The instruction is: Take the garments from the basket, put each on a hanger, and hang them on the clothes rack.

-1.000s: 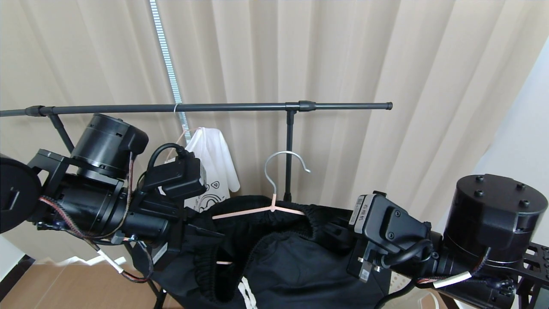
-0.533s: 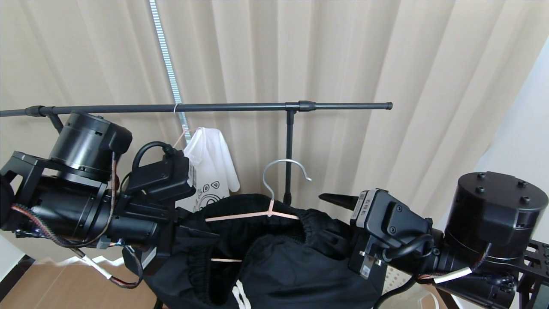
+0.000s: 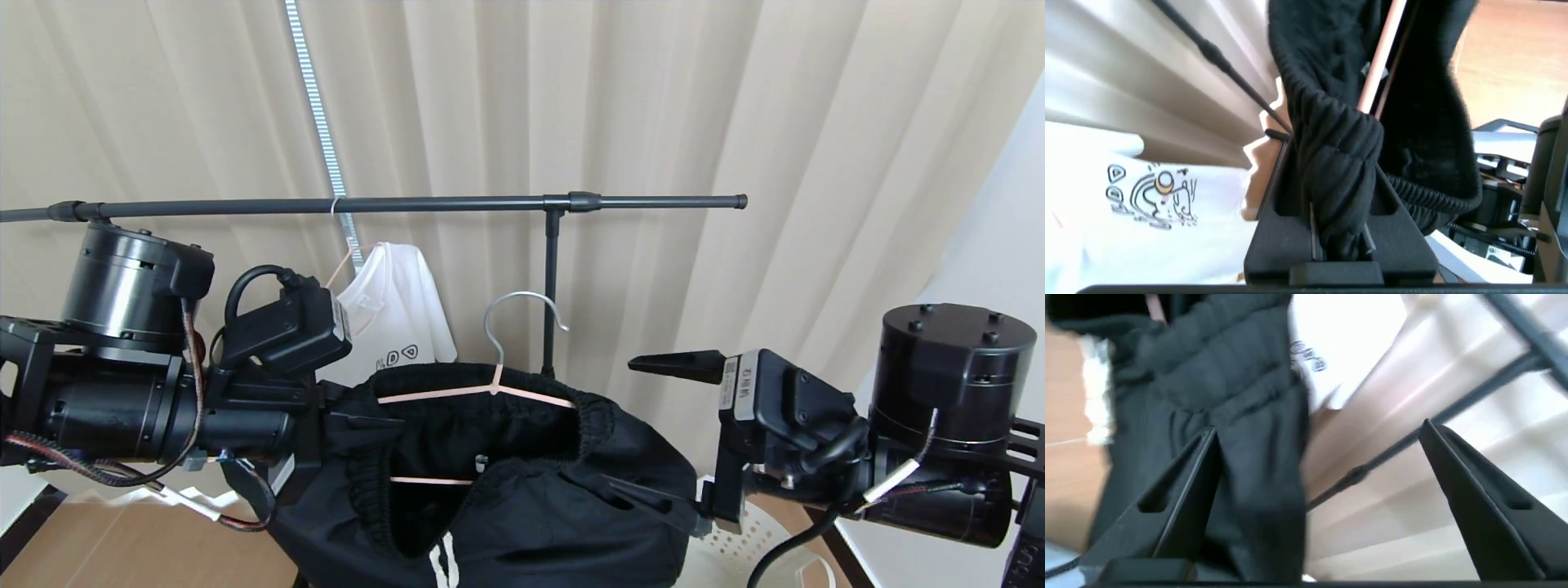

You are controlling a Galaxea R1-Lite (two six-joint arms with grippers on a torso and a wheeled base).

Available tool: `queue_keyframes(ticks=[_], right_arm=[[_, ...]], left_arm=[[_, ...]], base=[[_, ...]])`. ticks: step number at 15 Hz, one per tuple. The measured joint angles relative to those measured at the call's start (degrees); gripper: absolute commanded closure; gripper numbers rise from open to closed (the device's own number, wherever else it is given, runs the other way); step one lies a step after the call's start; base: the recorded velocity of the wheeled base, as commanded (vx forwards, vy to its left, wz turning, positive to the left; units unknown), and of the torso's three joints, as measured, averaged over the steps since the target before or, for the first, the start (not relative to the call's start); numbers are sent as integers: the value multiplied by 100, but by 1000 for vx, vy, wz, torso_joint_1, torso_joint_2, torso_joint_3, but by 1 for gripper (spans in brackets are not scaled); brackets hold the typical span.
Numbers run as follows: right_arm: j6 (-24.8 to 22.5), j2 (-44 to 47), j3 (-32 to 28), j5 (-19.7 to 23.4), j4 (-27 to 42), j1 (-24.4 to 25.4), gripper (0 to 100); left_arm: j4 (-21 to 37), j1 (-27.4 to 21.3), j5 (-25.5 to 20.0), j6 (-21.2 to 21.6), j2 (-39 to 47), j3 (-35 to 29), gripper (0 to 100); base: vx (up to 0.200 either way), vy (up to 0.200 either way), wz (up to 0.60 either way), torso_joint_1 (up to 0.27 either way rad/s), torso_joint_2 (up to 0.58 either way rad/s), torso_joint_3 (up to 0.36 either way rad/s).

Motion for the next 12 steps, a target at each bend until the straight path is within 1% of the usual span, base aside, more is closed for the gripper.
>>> queue_keyframes(ticks=[2,3,6,7,9,12], right_arm=[[6,-166,-69,573,405,-232,0],[20,-212,-100,745,457,-293,0],[55,-212,-171,890,474,-434,0],[80,-157,-216,1024,479,-527,0],[235,17,-339,1525,485,-806,0],[312,347,-501,2144,484,-1287,0]], left_arm=[[-141,65,2,-163,-63,83,100],[-163,89,10,-246,-91,116,100],[-167,201,13,-378,-240,157,100],[-169,255,13,-435,-321,177,100],[-265,362,11,-605,-518,304,100],[-612,400,11,-801,-783,612,100]], base=[[0,0,0,0,0,0],[0,0,0,0,0,0],[0,0,0,0,0,0],[0,0,0,0,0,0],[0,0,0,0,0,0],[0,0,0,0,0,0]])
